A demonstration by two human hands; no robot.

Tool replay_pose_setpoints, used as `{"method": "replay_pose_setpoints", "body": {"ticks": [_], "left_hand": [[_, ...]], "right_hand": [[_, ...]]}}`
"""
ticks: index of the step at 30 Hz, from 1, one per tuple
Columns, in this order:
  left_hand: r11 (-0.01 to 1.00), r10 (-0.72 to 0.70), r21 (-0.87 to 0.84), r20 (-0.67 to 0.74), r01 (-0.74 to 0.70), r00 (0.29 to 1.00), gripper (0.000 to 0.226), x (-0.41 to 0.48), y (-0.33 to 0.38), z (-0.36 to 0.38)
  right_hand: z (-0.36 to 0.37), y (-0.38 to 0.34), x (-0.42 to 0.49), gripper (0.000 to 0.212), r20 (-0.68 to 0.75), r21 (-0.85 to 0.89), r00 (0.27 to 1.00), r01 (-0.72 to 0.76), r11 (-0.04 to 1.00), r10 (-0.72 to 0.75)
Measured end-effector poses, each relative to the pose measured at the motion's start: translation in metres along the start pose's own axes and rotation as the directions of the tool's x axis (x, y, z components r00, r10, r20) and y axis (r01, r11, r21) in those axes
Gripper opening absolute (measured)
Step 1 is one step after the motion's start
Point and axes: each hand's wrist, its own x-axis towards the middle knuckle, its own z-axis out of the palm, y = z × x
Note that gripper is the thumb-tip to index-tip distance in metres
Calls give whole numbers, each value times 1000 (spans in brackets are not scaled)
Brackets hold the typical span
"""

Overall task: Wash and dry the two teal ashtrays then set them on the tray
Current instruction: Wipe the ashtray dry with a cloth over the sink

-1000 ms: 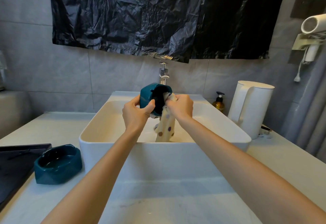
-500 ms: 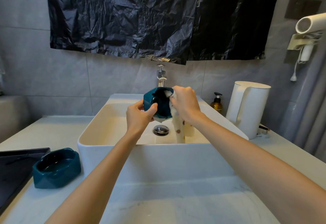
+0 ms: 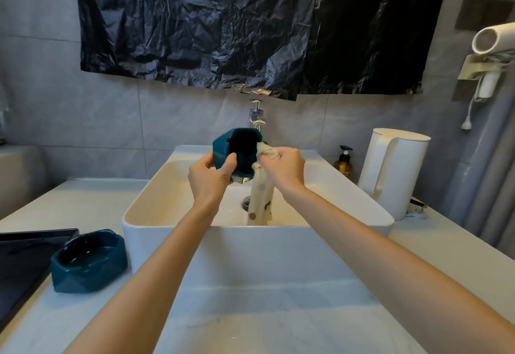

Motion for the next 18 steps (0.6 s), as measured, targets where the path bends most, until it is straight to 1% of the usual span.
{"method": "replay_pose_setpoints", "body": {"ticks": [1, 2, 3, 4, 5, 6, 8, 10, 12, 13, 15, 16, 17, 18], "left_hand": [[996, 75, 49, 6, -75, 997, 6, -2, 0, 0], [987, 136, 82, 14, -137, 991, 8, -4, 1, 0], [978, 181, 100, 18, -181, 983, 13, -6, 2, 1], [972, 207, 106, 20, -208, 978, 20, -8, 4, 2], [970, 221, 104, 21, -222, 975, 25, -10, 6, 2], [970, 221, 95, 26, -223, 975, 28, -11, 7, 3], [977, 193, 75, 69, -198, 979, 33, -11, 7, 4], [984, 148, 73, 155, -160, 977, 39, -12, 7, 5], [987, 109, 87, 251, -134, 962, 46, -13, 7, 7], [988, 81, 100, 288, -114, 954, 49, -12, 7, 8], [993, -9, 117, 329, -31, 944, 56, -12, 7, 10], [994, -51, 109, 337, 15, 940, 58, -12, 7, 10], [994, -84, 92, 338, 56, 937, 59, -11, 7, 10], [993, -108, 80, 338, 86, 935, 57, -9, 6, 10]], "right_hand": [[2, 0, 1, 21, 34, 32, 989, -143, 989, 142], [3, 0, 1, 20, 90, 85, 955, -290, 953, 283], [4, -1, 1, 23, 162, 156, 906, -415, 896, 391], [5, -1, 1, 27, 231, 226, 859, -503, 834, 456], [6, -1, 1, 29, 272, 276, 834, -545, 791, 480], [6, -2, 1, 29, 273, 291, 832, -549, 783, 483], [4, 0, 4, 23, 163, 204, 881, -471, 858, 444], [0, 3, 7, 17, 35, 121, 932, -363, 924, 362], [-5, 5, 12, 17, -34, 47, 965, -259, 965, 260], [-7, 7, 15, 17, -54, -17, 977, -205, 979, 204], [-14, 7, 22, 19, -67, -169, 995, -78, 983, 67], [-19, 6, 25, 19, -62, -257, 998, -7, 966, -9], [-22, 5, 28, 19, -44, -354, 995, 66, 933, -87], [-26, 4, 30, 19, -12, -457, 987, 140, 878, -163]]}}
